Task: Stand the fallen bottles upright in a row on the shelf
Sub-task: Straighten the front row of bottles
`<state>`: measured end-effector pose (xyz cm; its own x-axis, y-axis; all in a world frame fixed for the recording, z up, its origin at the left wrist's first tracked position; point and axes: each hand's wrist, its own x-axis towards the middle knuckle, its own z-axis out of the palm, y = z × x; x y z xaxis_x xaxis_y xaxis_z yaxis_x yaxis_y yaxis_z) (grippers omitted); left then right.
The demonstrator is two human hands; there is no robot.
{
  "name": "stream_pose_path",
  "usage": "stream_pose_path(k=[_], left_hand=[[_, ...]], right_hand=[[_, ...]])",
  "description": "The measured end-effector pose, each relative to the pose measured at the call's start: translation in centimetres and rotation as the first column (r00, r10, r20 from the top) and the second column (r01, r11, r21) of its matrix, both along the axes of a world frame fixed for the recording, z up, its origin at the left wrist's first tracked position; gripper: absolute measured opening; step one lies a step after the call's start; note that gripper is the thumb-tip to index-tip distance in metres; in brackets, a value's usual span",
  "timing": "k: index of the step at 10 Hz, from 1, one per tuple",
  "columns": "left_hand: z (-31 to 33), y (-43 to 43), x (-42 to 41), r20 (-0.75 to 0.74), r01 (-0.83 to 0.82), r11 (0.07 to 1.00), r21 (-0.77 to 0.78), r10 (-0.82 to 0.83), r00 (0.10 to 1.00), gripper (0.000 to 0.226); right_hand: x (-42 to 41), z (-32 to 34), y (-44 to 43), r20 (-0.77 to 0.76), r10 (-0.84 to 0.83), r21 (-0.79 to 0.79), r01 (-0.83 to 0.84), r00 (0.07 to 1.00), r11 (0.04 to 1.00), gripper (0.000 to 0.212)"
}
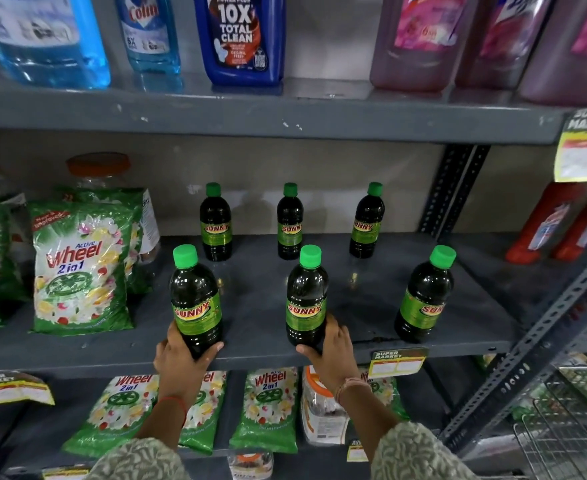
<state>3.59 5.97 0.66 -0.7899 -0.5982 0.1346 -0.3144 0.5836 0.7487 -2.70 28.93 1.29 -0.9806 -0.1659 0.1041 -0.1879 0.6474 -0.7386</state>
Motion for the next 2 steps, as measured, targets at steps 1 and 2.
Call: stream_pose_path(k=[1, 2], left_hand=[[0.0, -0.3, -0.2, 0.006, 0.001, 0.999, 0.045, -0.001, 1.0, 0.09], [0.6, 0.6, 0.7, -0.055, 0.001, 0.992, 0.127, 0.006, 0.998, 0.111]], right_hand=[[-0.2, 0.0, 0.2, 0.016, 0.021, -0.007, -0.021, 1.0, 1.0, 0.081], [1.6, 0.6, 0.3, -0.066, 0.005, -0.033, -0.007, 0.998, 0.999, 0.104]])
